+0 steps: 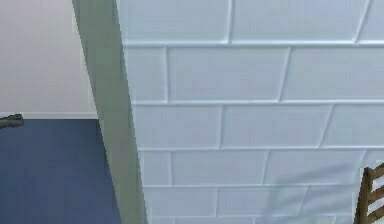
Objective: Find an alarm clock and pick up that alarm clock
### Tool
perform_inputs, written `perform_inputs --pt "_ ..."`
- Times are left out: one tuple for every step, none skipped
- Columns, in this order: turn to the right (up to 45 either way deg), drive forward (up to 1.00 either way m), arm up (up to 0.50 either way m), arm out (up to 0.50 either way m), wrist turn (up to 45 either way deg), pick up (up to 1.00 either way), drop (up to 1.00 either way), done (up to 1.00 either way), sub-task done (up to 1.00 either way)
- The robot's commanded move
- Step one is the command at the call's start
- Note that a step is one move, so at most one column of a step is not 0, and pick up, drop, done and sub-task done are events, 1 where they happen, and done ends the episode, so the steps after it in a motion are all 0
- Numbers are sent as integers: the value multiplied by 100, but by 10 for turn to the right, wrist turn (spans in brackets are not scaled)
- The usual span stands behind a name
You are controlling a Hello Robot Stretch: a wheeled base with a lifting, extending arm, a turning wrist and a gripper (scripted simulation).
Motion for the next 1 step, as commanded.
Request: perform_inputs --pt "-450 0 0 0 0 0 0 0 0"
